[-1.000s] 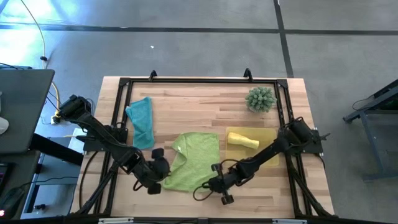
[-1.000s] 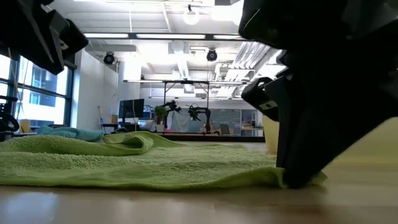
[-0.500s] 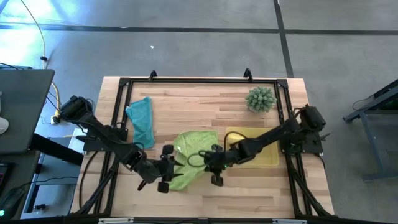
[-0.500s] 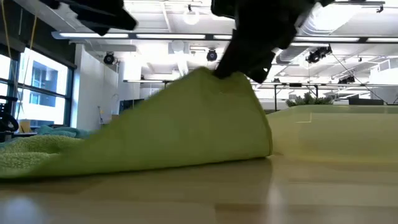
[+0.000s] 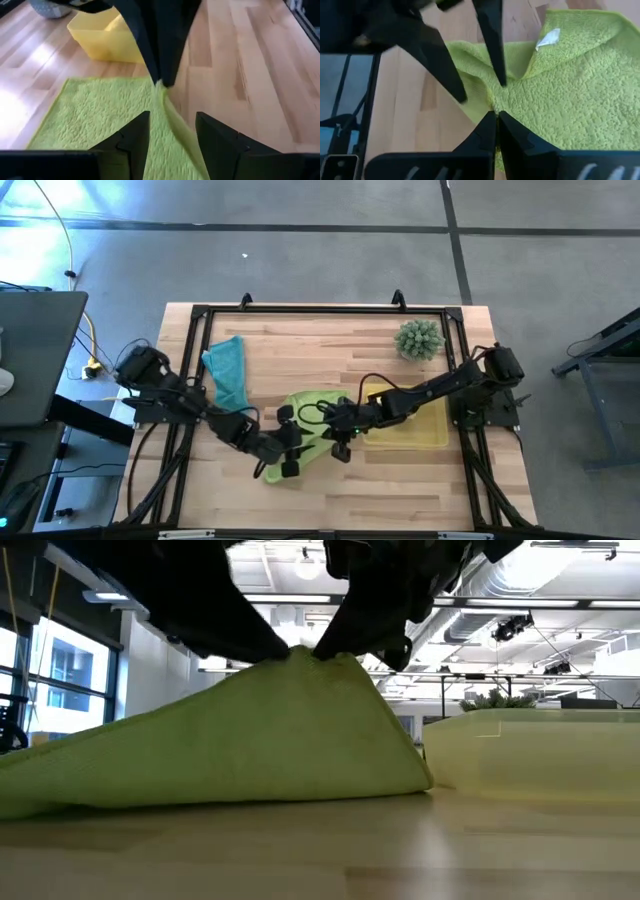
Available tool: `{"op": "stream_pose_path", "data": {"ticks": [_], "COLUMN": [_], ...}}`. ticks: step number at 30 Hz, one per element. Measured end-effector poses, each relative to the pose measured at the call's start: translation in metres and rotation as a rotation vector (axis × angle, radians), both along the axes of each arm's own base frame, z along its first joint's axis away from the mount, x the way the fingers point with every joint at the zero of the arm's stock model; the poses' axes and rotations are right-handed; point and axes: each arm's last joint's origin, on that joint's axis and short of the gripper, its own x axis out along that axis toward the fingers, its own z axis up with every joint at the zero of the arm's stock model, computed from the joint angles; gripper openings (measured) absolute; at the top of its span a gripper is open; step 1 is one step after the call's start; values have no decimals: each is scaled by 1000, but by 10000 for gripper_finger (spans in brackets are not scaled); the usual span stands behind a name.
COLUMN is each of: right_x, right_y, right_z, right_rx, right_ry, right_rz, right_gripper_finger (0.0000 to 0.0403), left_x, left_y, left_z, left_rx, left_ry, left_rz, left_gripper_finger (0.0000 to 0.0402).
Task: Roll microfiber towels into tight, uniform cylinder then place into a basket
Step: Fold the green microfiber towel
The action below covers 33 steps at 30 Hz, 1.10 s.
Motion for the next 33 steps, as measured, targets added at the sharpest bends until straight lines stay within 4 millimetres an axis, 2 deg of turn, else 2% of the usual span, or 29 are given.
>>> {"op": "stream_pose_path", "data": {"ticks": [5, 10, 16, 21, 25, 33], "right_x": [-2, -8, -23, -32, -33, -35], "right_y": [-1, -7, -19, -23, -23, -24], "right_z": [2, 16, 36, 48, 51, 49], "right_rx": [-31, -56, -125, -145, -148, -158], "right_ry": [1, -16, -3, -12, -17, 12], "right_rz": [27, 39, -25, -50, -56, -56], "right_gripper_finger": [0, 0, 0, 0, 0, 0], "left_x": [2, -2, -9, -18, -24, -35], "left_y": [1, -10, -27, -34, -36, -38], "left_z": [-14, -18, -19, -23, -28, -34], "left_rx": [-85, -230, -307, -324, -333, -355], "left_ry": [50, 107, 153, 220, 276, 366], "left_rz": [2, -92, -189, -183, -153, -74], "left_gripper_finger": [150, 150, 149, 149, 148, 100]}}
